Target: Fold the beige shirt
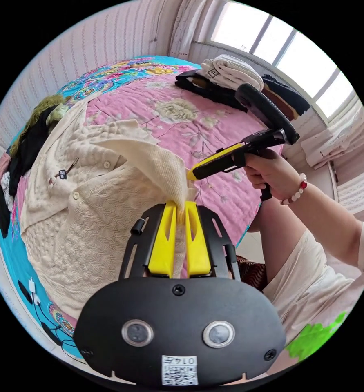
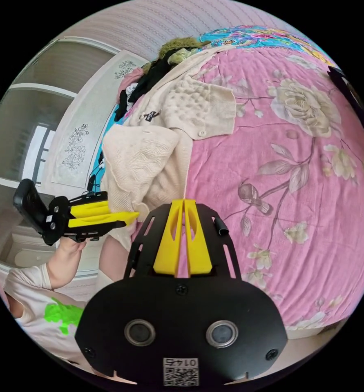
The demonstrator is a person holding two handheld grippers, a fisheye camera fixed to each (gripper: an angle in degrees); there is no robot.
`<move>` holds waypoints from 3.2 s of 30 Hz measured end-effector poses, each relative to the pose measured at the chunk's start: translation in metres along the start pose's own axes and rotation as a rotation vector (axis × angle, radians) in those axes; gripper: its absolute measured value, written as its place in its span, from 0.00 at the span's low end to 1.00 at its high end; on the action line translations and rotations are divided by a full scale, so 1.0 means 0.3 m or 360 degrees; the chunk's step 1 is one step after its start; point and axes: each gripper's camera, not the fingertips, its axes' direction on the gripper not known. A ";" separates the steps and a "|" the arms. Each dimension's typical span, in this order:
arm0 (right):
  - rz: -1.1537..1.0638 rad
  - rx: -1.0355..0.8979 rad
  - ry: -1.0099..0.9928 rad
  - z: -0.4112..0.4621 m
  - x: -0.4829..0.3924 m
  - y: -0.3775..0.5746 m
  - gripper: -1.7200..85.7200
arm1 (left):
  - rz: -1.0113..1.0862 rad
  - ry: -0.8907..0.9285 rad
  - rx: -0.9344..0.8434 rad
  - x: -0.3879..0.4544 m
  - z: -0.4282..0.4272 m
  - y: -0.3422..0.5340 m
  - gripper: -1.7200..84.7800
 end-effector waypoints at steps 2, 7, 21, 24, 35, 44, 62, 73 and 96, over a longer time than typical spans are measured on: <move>0.0103 -0.0087 -0.0216 0.041 0.070 -0.009 0.02 | -0.0034 0.0023 -0.0131 0.001 0.062 -0.006 0.08; 0.0216 0.0117 -0.0148 -0.060 0.143 0.029 0.02 | -0.0186 0.0226 0.0089 -0.088 -0.034 0.119 0.10; 0.0330 0.0168 -0.0423 0.067 0.229 0.003 0.02 | -0.1332 -0.0233 0.0250 -0.775 -0.297 0.786 0.12; 0.0291 0.0165 -0.0370 0.096 0.212 -0.024 0.02 | -0.1309 -0.0408 -0.0015 -0.822 -0.243 0.770 0.14; 0.0240 0.0091 -0.0221 0.268 0.217 -0.082 0.03 | -0.1246 -0.0445 0.0096 -0.802 -0.321 0.931 0.02; 0.0265 -0.0036 -0.0051 0.496 0.238 -0.111 0.03 | -0.1279 -0.0402 0.0092 -0.762 -0.318 1.098 0.07; -0.0788 -0.0745 -0.0130 1.337 -0.253 0.283 0.13 | -0.1103 -0.0229 0.0280 -0.300 -0.391 1.488 0.14; -0.0761 -0.0645 0.0031 1.687 -0.305 0.255 0.11 | -0.1168 -0.0167 0.0292 -0.210 -0.381 1.685 0.12; -0.0304 -0.0597 -0.0164 2.126 -0.316 0.105 0.03 | -0.1148 -0.0134 0.0307 -0.074 -0.396 1.857 0.10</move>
